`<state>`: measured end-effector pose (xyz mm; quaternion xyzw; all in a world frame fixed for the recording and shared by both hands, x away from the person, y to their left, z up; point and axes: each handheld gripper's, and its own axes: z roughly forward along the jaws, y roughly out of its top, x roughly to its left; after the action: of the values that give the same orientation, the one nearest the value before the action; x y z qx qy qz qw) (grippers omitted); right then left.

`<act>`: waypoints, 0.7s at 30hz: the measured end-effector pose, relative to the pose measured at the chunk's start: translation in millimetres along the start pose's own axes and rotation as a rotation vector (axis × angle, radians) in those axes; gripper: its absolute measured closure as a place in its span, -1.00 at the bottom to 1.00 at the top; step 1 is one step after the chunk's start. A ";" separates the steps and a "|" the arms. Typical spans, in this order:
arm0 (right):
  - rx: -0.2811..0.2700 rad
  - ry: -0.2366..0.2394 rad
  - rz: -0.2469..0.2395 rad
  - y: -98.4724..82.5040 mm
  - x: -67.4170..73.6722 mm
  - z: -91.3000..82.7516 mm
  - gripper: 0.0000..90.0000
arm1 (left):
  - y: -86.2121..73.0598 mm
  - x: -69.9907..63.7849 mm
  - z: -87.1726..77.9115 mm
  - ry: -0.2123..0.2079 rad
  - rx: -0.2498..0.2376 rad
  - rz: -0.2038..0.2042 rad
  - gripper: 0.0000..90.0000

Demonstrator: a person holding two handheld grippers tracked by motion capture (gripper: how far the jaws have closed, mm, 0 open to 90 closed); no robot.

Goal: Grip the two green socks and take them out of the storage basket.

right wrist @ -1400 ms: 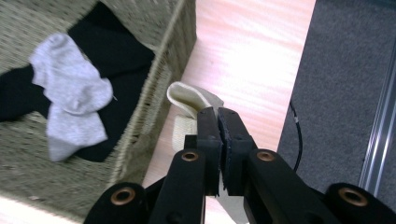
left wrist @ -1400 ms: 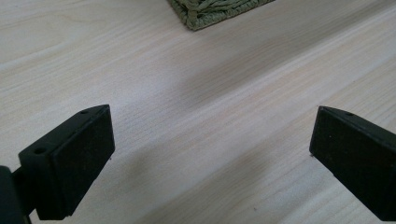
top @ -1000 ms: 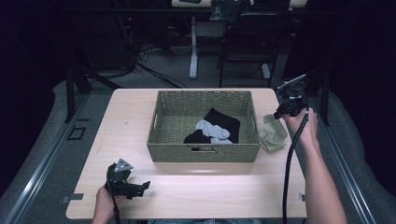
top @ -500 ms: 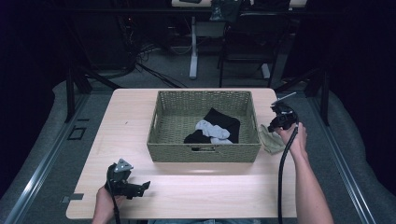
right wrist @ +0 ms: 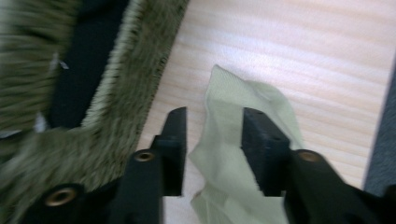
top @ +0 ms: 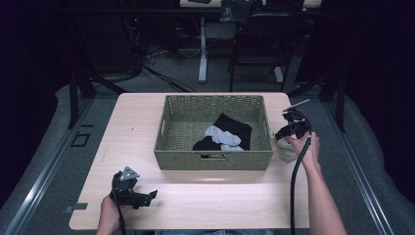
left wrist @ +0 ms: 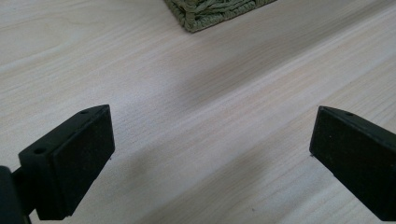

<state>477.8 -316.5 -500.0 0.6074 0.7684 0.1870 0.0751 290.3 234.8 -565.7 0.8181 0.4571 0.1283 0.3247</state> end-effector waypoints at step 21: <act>-0.154 -0.040 -0.073 -82.0 14.0 -54.4 -0.86 | 1.1 -0.9 1.5 -0.001 0.002 0.004 -1.00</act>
<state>381.3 -329.5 -479.4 0.5750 0.7718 0.2301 0.1438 291.2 233.1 -566.0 0.8192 0.4556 0.1281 0.3240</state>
